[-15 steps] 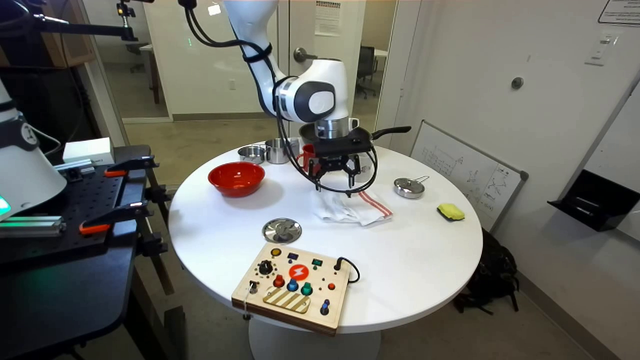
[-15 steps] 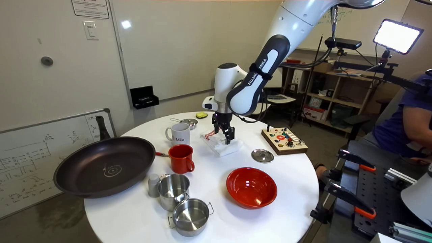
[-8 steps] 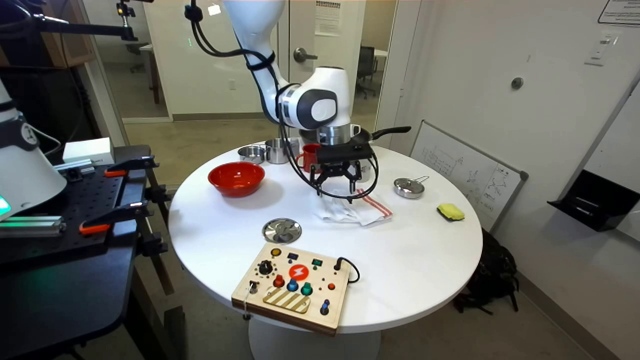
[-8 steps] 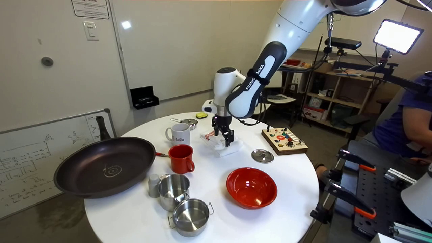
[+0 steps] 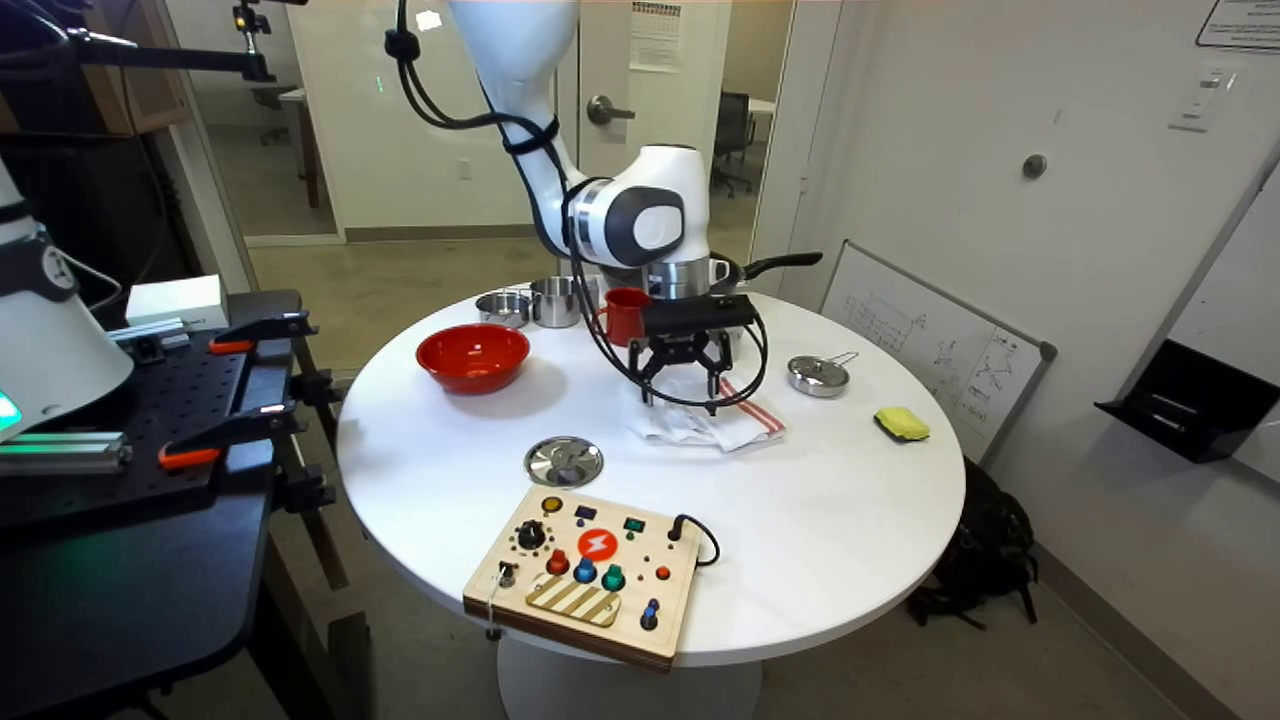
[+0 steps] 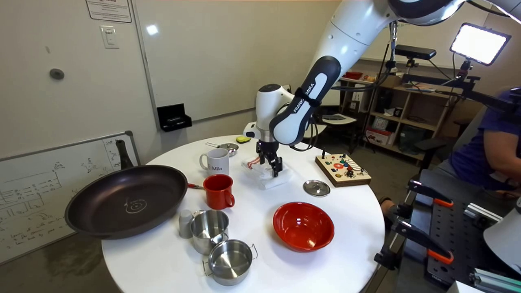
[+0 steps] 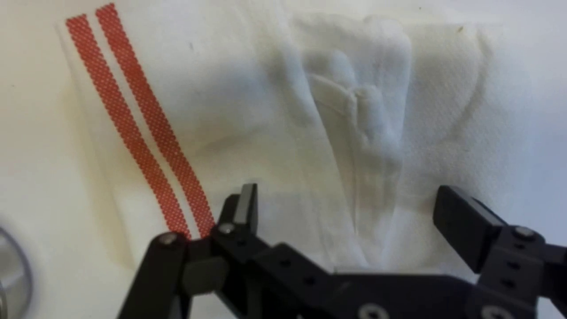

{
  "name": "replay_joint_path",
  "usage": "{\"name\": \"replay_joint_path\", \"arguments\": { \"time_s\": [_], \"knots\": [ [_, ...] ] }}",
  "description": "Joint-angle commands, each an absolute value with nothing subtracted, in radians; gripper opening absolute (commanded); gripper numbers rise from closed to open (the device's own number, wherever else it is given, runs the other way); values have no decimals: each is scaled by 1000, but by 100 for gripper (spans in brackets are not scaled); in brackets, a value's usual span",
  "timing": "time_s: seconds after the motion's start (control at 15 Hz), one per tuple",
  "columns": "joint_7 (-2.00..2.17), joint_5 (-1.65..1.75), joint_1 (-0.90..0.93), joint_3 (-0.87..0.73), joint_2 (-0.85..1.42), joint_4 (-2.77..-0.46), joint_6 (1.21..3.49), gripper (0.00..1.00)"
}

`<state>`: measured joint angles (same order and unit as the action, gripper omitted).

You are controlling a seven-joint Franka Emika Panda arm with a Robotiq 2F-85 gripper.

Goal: Unfold the red and white towel once

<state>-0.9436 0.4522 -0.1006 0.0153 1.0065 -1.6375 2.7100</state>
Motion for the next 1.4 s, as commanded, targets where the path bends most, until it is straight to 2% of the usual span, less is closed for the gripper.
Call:
{"name": "replay_joint_path", "arguments": {
  "time_s": [0.0, 0.67, 0.73, 0.8, 0.93, 1.33],
  "knots": [
    [-929, 443, -68, -20, 1042, -1573, 2681, 100],
    [-949, 431, -74, -6, 1080, -1523, 2621, 100],
    [-947, 432, -72, -8, 1081, -1519, 2617, 96],
    [-947, 432, -72, -8, 1082, -1516, 2614, 74],
    [-948, 433, -71, -8, 1084, -1510, 2607, 68],
    [-953, 435, -69, -8, 1087, -1490, 2590, 22]
  ]
}}
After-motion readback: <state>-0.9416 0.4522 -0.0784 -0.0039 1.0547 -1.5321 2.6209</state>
